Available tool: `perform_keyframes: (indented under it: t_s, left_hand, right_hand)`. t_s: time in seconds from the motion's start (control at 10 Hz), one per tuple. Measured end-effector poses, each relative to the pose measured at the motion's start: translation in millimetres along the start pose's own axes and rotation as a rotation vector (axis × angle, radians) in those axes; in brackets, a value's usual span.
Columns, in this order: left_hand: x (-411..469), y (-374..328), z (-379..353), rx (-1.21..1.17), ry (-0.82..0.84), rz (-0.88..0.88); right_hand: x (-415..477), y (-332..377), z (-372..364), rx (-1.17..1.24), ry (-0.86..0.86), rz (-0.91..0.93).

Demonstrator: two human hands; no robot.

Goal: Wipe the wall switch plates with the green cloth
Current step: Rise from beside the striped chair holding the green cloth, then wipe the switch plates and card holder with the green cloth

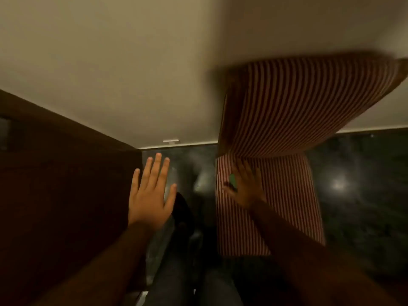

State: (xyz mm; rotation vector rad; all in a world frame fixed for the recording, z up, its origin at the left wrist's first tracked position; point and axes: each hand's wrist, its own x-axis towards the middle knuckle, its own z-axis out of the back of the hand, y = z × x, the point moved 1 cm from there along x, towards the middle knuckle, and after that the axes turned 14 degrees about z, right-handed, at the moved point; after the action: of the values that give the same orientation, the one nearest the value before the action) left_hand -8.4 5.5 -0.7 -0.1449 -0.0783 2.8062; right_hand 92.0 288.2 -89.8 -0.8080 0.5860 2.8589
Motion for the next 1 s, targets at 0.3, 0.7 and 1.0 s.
perform_keyframes:
  t_s: [0.3, 0.7, 1.0]
  left_hand:
    - [-2.2, 3.8, -75.5, -0.005, 0.135, 0.037]
    - [28.8, 39.6, 95.1, 0.019, -0.19, 0.202]
    - [92.1, 52.0, 348.2, -0.148, -0.718, 0.262]
  right_hand:
    - [11.9, -45.5, -52.6, -0.005, 0.095, 0.008]
    - [-36.1, 94.3, 90.4, 0.321, -0.622, 0.237]
    - [-91.5, 261.4, 320.1, 0.341, -1.251, 0.715]
